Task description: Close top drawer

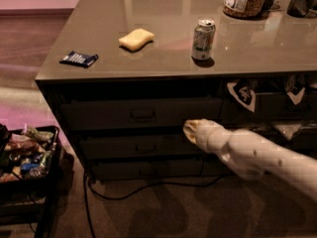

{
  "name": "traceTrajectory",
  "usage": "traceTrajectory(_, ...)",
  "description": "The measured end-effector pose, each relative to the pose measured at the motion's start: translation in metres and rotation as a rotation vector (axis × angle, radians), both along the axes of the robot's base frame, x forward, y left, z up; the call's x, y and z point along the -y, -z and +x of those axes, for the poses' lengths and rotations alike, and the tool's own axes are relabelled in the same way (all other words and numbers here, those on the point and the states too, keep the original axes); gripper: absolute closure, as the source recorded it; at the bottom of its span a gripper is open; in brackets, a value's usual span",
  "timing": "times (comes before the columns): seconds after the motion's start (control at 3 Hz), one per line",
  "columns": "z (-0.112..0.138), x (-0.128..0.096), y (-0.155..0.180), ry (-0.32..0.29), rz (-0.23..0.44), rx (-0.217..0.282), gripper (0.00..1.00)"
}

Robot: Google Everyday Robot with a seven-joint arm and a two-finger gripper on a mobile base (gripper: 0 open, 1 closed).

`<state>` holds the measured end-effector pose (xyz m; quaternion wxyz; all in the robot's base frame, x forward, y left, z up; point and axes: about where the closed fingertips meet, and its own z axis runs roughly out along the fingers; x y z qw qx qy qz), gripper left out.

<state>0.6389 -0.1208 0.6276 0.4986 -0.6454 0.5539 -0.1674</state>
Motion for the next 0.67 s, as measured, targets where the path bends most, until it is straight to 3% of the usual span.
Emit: traceTrajectory(0.67,-0.098,-0.005,0.012,0.017,-0.008,0.104,1.0)
